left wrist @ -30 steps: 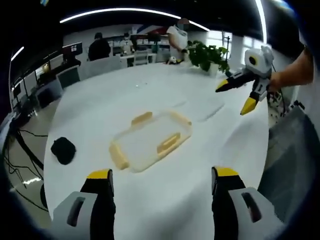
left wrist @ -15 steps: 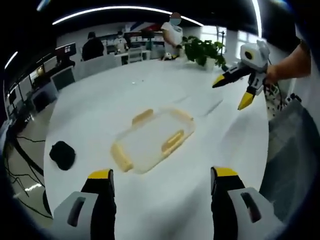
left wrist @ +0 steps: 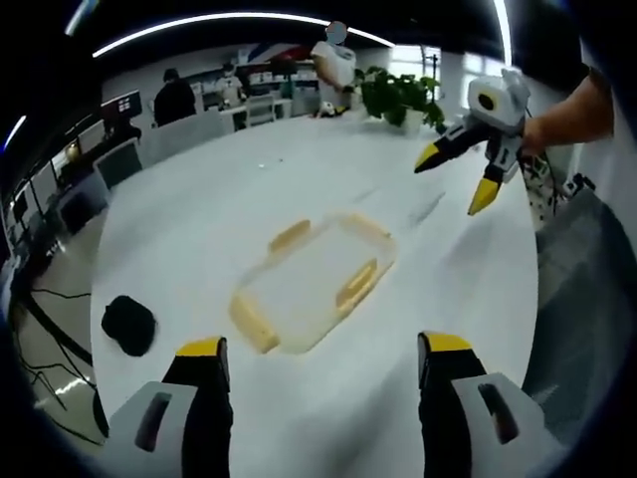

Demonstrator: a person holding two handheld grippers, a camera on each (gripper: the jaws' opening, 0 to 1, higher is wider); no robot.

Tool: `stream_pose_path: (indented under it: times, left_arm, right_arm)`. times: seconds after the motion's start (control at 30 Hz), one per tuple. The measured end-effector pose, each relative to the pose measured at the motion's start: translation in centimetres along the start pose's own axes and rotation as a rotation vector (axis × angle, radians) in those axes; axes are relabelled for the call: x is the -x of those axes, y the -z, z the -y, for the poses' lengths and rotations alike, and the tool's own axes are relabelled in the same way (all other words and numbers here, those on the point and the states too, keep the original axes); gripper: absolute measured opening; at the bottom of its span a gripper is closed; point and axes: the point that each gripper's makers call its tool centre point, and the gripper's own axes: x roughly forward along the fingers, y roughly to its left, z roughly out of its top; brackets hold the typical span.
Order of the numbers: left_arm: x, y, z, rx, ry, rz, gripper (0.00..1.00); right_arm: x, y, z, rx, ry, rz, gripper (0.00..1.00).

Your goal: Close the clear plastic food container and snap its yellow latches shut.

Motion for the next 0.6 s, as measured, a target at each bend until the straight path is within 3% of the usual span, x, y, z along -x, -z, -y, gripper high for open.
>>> stream_pose_path:
  times: [0.6]
  left_arm:
    - [-0.6,0.4,-1.3,-0.077,0.042,-0.052,0.71]
  right_arm:
    - [-1.8,-0.4,0.8,0.094,-0.054,-0.05,0.55]
